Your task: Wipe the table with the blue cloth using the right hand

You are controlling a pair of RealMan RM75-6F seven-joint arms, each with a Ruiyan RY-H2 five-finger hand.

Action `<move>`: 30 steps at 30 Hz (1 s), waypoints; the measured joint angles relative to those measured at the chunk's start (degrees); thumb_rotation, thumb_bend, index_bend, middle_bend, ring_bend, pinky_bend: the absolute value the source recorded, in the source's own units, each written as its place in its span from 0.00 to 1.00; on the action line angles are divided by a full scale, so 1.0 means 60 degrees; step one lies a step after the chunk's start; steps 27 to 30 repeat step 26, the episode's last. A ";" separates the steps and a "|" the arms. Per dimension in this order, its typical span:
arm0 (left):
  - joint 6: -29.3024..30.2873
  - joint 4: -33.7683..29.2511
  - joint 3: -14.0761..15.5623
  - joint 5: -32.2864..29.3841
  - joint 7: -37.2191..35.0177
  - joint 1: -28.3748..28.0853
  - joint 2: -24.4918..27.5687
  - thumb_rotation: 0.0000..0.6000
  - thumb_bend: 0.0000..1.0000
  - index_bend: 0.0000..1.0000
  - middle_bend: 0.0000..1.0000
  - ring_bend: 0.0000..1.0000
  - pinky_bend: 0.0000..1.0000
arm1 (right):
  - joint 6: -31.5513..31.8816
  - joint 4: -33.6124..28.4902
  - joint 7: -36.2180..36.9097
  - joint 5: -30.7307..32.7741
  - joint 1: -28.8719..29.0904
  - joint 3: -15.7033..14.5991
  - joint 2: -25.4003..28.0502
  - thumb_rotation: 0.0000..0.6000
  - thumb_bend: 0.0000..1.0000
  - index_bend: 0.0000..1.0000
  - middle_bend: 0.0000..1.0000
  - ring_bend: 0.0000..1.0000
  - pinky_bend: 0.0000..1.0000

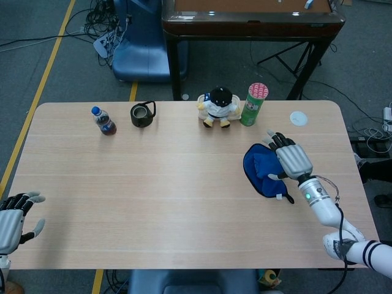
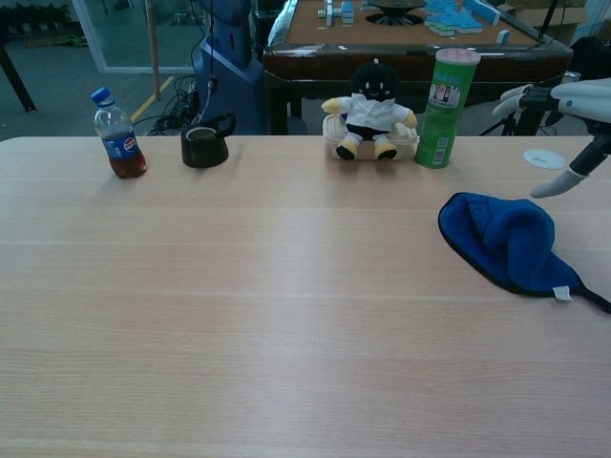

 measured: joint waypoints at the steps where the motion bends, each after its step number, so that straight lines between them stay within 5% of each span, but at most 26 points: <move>1: -0.0010 0.0032 -0.0026 -0.0030 -0.0029 -0.0014 0.0004 1.00 0.29 0.32 0.24 0.19 0.17 | 0.0161 -0.0199 -0.0067 -0.0008 -0.0084 0.0003 0.0112 1.00 0.00 0.00 0.06 0.01 0.17; 5: -0.0035 0.0153 -0.0103 -0.0089 -0.0146 -0.0065 0.0023 1.00 0.29 0.32 0.24 0.19 0.17 | 0.0883 -0.1071 -0.0424 0.0039 -0.0563 -0.0028 0.0634 1.00 0.01 0.02 0.16 0.10 0.22; 12: -0.0045 0.0283 -0.0145 -0.0054 -0.0261 -0.0141 -0.0011 1.00 0.29 0.32 0.24 0.19 0.17 | 0.2186 -0.2234 -0.1023 0.0234 -0.1725 -0.0318 0.1528 1.00 0.01 0.03 0.20 0.11 0.23; 24: 0.0122 -0.0014 -0.0119 0.0142 -0.0003 -0.0171 -0.0045 1.00 0.29 0.32 0.24 0.19 0.17 | 0.4787 -0.2854 -0.1155 -0.0688 -0.3800 -0.1023 0.1794 1.00 0.01 0.06 0.24 0.14 0.23; 30: 0.0105 -0.0050 -0.0112 0.0159 0.0042 -0.0194 -0.0052 1.00 0.29 0.32 0.24 0.19 0.17 | 0.4942 -0.2855 -0.1129 -0.0856 -0.3980 -0.1098 0.1744 1.00 0.01 0.06 0.24 0.15 0.23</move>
